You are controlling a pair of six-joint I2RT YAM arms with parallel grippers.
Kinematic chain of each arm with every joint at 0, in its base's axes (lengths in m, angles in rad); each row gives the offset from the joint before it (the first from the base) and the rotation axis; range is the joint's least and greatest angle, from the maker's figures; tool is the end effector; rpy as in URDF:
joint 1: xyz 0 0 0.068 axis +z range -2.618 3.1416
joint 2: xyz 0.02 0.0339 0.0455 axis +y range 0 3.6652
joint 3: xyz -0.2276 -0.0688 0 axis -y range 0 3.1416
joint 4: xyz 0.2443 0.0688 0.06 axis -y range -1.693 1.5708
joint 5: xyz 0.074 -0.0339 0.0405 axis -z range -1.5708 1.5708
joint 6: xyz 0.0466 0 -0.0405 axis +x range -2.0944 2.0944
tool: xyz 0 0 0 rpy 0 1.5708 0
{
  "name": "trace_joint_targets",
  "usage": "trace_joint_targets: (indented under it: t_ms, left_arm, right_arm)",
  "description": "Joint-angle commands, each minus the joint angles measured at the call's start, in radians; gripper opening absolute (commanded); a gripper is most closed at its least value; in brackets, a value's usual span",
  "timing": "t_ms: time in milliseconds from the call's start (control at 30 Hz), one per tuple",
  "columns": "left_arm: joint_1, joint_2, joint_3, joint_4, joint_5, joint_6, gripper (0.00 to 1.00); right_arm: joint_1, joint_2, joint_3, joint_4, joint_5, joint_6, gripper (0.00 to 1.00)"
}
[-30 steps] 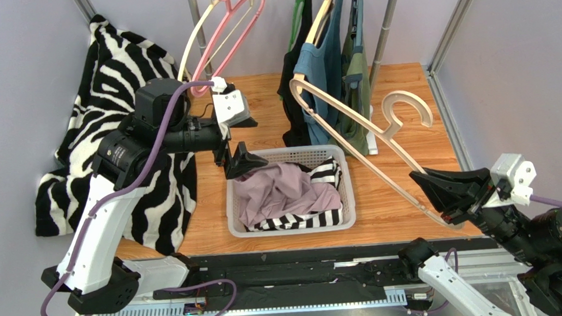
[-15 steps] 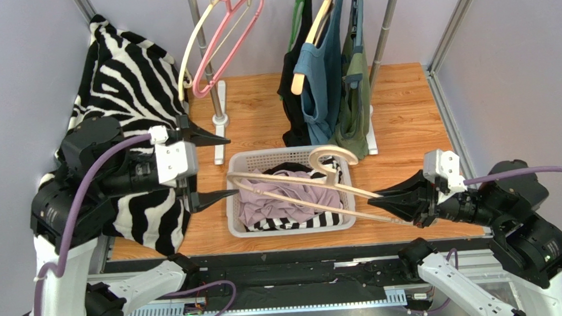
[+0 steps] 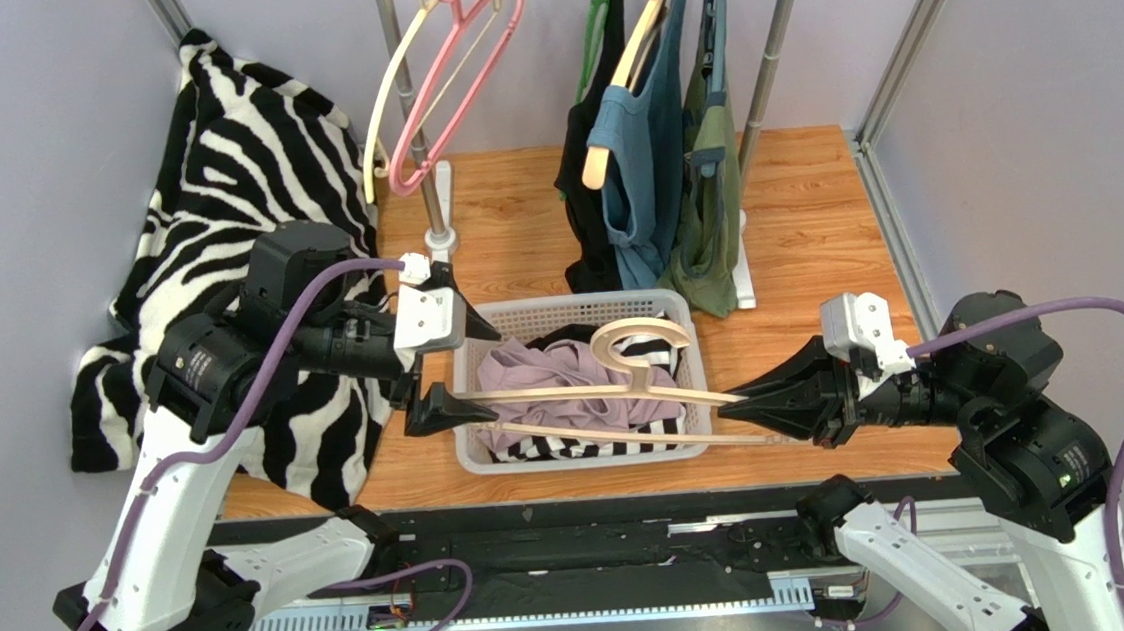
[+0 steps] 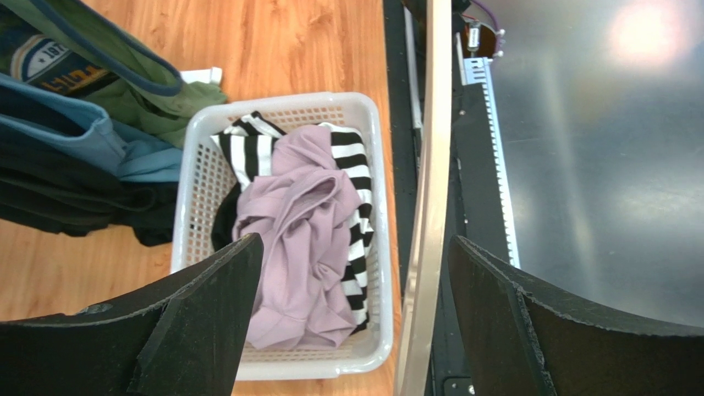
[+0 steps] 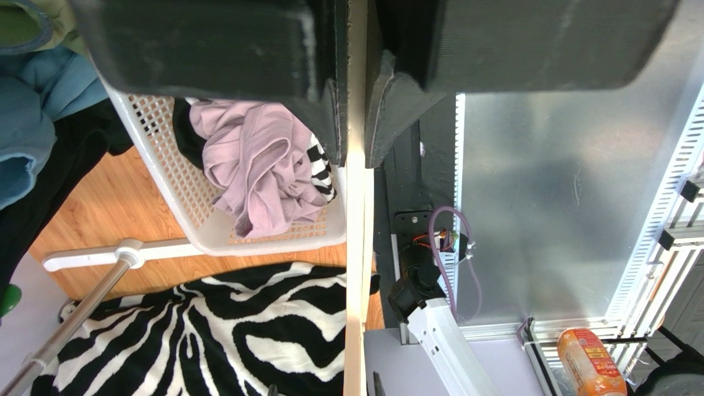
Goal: Remove the tank top from the hanger
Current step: Place the hanger at the clothesline.
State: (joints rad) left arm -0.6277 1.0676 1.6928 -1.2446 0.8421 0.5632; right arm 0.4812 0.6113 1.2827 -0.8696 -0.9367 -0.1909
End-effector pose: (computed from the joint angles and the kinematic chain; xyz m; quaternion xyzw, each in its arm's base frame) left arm 0.1081 -0.1214 0.4435 0.6100 0.5667 -0.3766 0.4060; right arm 0.0599 0.0736 0.4231 -0.4977 0.5574 0.4273 0.5090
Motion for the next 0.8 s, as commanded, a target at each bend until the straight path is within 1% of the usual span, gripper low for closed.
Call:
trace_joint_targets:
  t_ms: [0,33,133,200,267,300,400,433,467,500,533,567,600,667,700,733,767]
  left_arm:
    - [-0.003,-0.028,0.013,-0.044,0.077,0.032,0.89]
    - [-0.003,-0.029,0.015,-0.068,0.083,0.029,0.9]
    - [-0.001,-0.035,0.013,-0.119,0.109,0.041,0.95]
    - [0.006,-0.049,0.005,-0.121,0.12,0.018,0.99]
    - [0.019,-0.063,0.002,-0.127,0.141,0.007,0.99]
    - [0.023,-0.066,-0.004,-0.127,0.175,0.006,0.99]
    - [0.034,-0.07,-0.019,-0.084,0.195,-0.025,0.97]
    - [0.036,-0.066,-0.016,-0.079,0.199,-0.022,0.85]
    - [0.036,-0.058,-0.013,-0.081,0.204,-0.017,0.76]
    - [0.036,-0.055,-0.01,-0.079,0.201,-0.025,0.65]
    - [0.036,-0.055,-0.012,-0.056,0.192,-0.037,0.41]
    - [0.036,-0.055,-0.01,-0.053,0.184,-0.042,0.32]
    - [0.036,-0.054,-0.005,-0.055,0.175,-0.039,0.27]
    - [0.036,-0.052,-0.002,-0.053,0.169,-0.036,0.24]
    - [0.036,-0.052,-0.002,-0.053,0.167,-0.034,0.21]
    - [0.037,-0.055,-0.002,-0.053,0.167,-0.036,0.1]
    - [0.037,-0.057,-0.004,-0.052,0.166,-0.034,0.01]
  right_arm:
    - [-0.003,0.019,0.04,0.076,-0.027,-0.022,0.0]
    - [-0.001,0.021,0.038,0.087,-0.027,-0.021,0.0]
    - [-0.001,0.025,0.04,0.107,-0.017,-0.021,0.0]
    - [-0.001,0.031,0.043,0.118,-0.014,-0.016,0.0]
    - [-0.001,0.038,0.049,0.127,-0.019,-0.015,0.0]
    - [-0.001,0.045,0.05,0.129,-0.02,-0.01,0.0]
    - [-0.001,0.056,0.056,0.141,-0.028,0.004,0.0]
    - [-0.003,0.057,0.058,0.147,-0.034,0.007,0.0]
    - [-0.001,0.059,0.06,0.15,-0.034,0.011,0.0]
    - [-0.001,0.059,0.061,0.153,-0.034,0.013,0.0]
    - [-0.003,0.058,0.061,0.153,-0.034,0.013,0.0]
    - [-0.001,0.059,0.063,0.153,-0.033,0.015,0.0]
    - [-0.003,0.059,0.063,0.153,-0.03,0.015,0.0]
    - [-0.001,0.058,0.061,0.152,-0.025,0.016,0.0]
    - [-0.003,0.059,0.058,0.155,-0.013,0.016,0.0]
    - [-0.003,0.059,0.055,0.164,-0.004,0.022,0.0]
    - [-0.001,0.056,0.053,0.17,0.009,0.025,0.0]
